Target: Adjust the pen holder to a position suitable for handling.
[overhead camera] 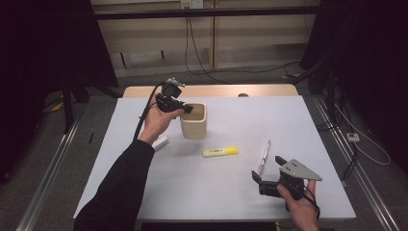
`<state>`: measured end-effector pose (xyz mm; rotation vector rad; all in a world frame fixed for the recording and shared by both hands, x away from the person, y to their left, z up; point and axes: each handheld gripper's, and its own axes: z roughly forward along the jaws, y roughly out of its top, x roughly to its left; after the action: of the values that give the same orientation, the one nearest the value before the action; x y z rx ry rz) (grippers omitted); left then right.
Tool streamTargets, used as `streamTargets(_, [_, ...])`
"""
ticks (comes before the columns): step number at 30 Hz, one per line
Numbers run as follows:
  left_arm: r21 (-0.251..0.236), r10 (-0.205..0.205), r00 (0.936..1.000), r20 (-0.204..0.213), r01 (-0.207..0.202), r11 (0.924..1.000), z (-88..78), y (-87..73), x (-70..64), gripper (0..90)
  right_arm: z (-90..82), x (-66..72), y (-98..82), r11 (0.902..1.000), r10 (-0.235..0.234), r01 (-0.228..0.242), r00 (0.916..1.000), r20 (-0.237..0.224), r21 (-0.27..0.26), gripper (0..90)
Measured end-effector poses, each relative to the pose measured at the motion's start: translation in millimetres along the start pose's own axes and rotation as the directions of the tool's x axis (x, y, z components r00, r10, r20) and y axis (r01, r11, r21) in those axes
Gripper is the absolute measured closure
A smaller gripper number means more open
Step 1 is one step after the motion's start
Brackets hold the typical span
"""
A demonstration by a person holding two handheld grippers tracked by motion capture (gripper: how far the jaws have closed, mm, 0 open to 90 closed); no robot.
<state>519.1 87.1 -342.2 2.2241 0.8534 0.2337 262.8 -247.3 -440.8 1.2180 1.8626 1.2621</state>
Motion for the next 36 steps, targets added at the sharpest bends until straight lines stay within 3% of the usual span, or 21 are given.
streamTargets(1, [0.012,0.019,0.9998,0.006,-0.019,0.9997,0.9,0.8,-0.4,71.3,0.0,0.0,0.0,1.0,0.0,0.0,1.0,-0.001,0.001,2.5])
streamTargets(5, [0.0,-0.002,0.9998,0.019,0.002,1.0,7.7,2.7,-6.7,71.3,0.2,0.2,-0.1,1.0,0.001,-0.001,1.0,-0.004,0.002,2.5])
streamTargets(18, [-0.004,-0.003,0.9996,0.027,0.003,1.0,34.3,11.0,-28.9,71.2,0.4,0.2,-0.5,1.0,0.001,-0.001,1.0,-0.009,0.007,2.5])
streamTargets(31, [0.022,-0.032,0.999,0.032,0.031,0.9993,59.1,5.6,-32.8,71.0,0.5,0.4,-0.8,0.9999,0.0,0.001,0.9999,-0.013,0.011,2.6])
streamTargets(36, [0.019,-0.03,0.9991,0.029,0.029,0.9994,59.4,4.0,-33.6,70.7,0.2,0.1,-1.1,0.9999,0.0,0.0,0.9999,-0.013,0.011,2.5])
